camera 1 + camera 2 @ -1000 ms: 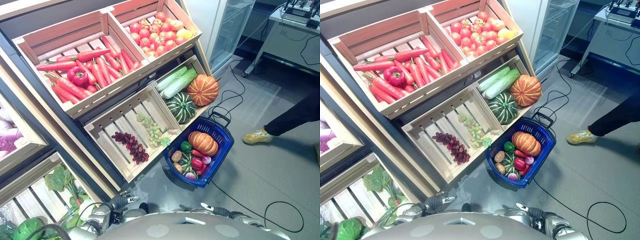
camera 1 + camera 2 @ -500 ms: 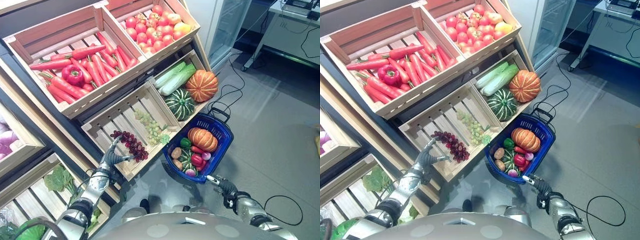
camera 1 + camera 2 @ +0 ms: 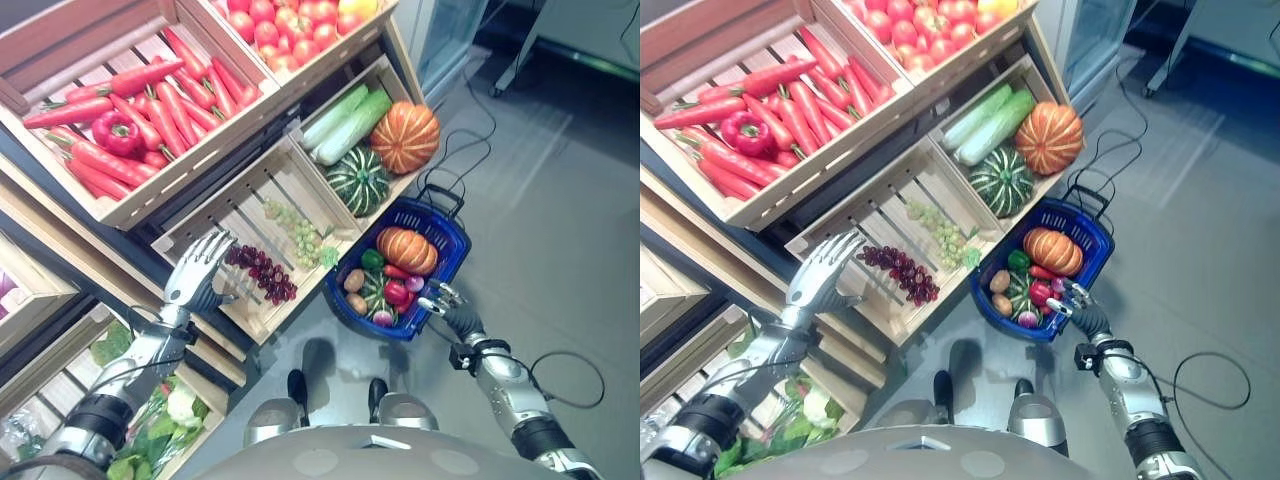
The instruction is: Pick up fruits and vegetables into the basket
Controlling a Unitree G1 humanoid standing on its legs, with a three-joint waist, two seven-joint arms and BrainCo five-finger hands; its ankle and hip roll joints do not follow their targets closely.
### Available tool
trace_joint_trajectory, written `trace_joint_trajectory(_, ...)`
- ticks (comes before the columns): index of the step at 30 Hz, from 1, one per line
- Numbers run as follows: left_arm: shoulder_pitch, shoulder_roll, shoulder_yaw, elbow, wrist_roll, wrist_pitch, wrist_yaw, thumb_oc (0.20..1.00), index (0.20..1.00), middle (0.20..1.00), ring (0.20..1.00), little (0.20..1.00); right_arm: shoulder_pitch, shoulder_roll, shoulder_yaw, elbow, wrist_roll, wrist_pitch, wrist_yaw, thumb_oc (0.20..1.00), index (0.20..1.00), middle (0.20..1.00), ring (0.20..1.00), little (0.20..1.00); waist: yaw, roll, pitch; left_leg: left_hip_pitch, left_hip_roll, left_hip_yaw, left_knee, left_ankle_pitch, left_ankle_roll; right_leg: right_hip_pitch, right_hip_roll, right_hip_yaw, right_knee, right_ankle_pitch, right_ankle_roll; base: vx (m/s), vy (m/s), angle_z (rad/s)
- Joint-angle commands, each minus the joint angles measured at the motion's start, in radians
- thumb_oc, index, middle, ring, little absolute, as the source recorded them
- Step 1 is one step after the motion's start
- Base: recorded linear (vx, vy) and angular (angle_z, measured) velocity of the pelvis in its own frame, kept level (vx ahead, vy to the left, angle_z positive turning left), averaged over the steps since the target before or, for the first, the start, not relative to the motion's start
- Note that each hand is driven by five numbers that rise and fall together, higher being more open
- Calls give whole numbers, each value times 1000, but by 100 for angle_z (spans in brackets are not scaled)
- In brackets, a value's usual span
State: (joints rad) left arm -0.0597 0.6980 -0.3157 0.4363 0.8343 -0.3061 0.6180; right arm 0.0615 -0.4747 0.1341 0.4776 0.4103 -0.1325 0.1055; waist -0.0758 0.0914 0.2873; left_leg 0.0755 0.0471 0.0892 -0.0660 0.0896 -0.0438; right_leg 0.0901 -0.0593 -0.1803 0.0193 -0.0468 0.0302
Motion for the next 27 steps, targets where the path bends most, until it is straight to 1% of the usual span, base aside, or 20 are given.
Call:
trace_joint_trajectory(1,-125,105,-21,-60,72,101,66,1000,1000,1000,1000,1000,-48,-56,-31,-115,20,-48,-20,1000,1000,1000,1000,1000,-33,-35,63,-62,-72,67,215,-171,45,-132,-39,-23,203,-52,9,-41,47,-5)
trace_joint_trajectory(2,-130,109,-24,-62,77,107,65,1000,1000,1000,1000,1000,-48,-58,-33,-119,21,-47,-20,1000,1000,1000,1000,1000,-34,-34,66,-66,-72,67,216,-171,45,-136,-39,-23,205,-53,9,-44,69,-10)
trace_joint_trajectory(3,-167,151,-45,-77,101,137,73,1000,1000,1000,1000,1000,-56,-83,-37,-143,28,-47,-29,1000,1000,1000,1000,1000,-45,-23,86,-87,-73,70,222,-164,38,-157,-41,-20,214,-57,5,-49,65,-8)
trace_joint_trajectory(5,-223,192,-80,-78,117,176,79,1000,1000,1000,1000,1000,-76,-116,-40,-165,52,-48,-43,1000,1000,1000,1000,1000,-60,-12,114,-125,-71,75,231,-153,32,-201,-41,-14,233,-60,0,-89,77,-4)
trace_joint_trajectory(7,-266,211,-107,-73,123,202,66,1000,1000,1000,1000,1000,-95,-134,-39,-171,72,-50,-54,1000,1000,1000,1000,1000,-66,-5,131,-153,-69,76,239,-145,27,-233,-42,-10,250,-62,-4,-94,55,-9)
trace_joint_trajectory(8,-306,224,-139,-65,145,231,56,1000,1000,1000,1000,1000,-112,-151,-41,-183,102,-52,-68,1000,1000,1000,1000,1000,-77,4,150,-185,-68,78,249,-135,23,-273,-41,-3,275,-65,-9,-114,51,-13)
trace_joint_trajectory(9,-337,234,-158,-60,145,243,49,1000,1000,1000,1000,1000,-126,-164,-41,-187,123,-58,-77,1000,1000,1000,1000,1000,-82,7,163,-207,-68,79,258,-131,20,-295,-41,2,287,-67,-12,-113,46,-11)
trace_joint_trajectory(11,-383,237,-187,-51,154,263,26,1000,1000,1000,1000,1000,-149,-176,-42,-195,150,-65,-87,1000,1000,1000,1000,1000,-90,15,183,-242,-69,83,275,-126,18,-337,-42,10,312,-70,-14,-75,35,-2)
trace_joint_trajectory(14,-434,244,-209,-36,144,272,3,1000,1000,1000,1000,1000,-174,-190,-47,-218,182,-60,-91,1000,1000,1000,1000,1000,-98,19,204,-288,-72,88,299,-124,18,-393,-41,23,347,-73,-16,-67,36,-12)
trace_joint_trajectory(16,-479,242,-227,-17,152,297,-18,1000,1000,1000,1000,1000,-193,-200,-55,-242,183,-63,-95,1000,1000,1000,1000,1000,-110,23,226,-343,-73,98,333,-124,18,-462,-40,43,393,-76,-15,-52,33,-6)
trace_joint_trajectory(19,-523,241,-247,8,138,316,-50,1000,1000,1000,1000,1000,-212,-210,-54,-261,191,-72,-102,1000,1000,1000,1000,1000,-117,24,233,-400,-73,110,363,-131,18,-530,-39,60,432,-86,-13,-43,15,-6)
trace_joint_trajectory(20,-546,239,-253,25,136,330,-75,1000,1000,1000,1000,1000,-222,-213,-55,-285,198,-72,-100,1000,1000,1000,1000,1000,-124,24,233,-449,-69,117,380,-126,19,-581,-31,72,446,-79,-15,-27,-5,-11)
trace_joint_trajectory(23,-589,233,-261,61,117,352,-105,1000,1000,1000,1000,1000,-240,-214,-56,-322,193,-75,-105,1000,1000,1000,1000,1000,-133,23,233,-535,-63,129,433,-138,18,-676,-20,96,506,-92,-17,-17,-2,-10)
trace_joint_trajectory(24,-591,232,-262,62,117,352,-105,1000,1000,1000,1000,1000,-240,-214,-56,-322,193,-74,-105,1000,1000,1000,1000,1000,-132,23,233,-538,-63,130,435,-139,19,-678,-20,97,508,-93,-17,6,11,-12)
trace_joint_trajectory(25,-606,222,-261,78,111,372,-116,1000,1000,1000,1000,1000,-246,-214,-61,-344,188,-79,-110,1000,1000,1000,1000,1000,-138,24,233,-591,-57,134,466,-145,20,-735,-14,112,542,-98,-18,3,19,-11)
trace_joint_trajectory(27,-622,217,-261,90,107,389,-128,1000,1000,1000,1000,1000,-257,-220,-71,-362,197,-79,-111,1000,1000,1000,1000,1000,-145,26,233,-639,-52,139,494,-150,19,-783,-12,123,568,-101,-19,4,28,-14)
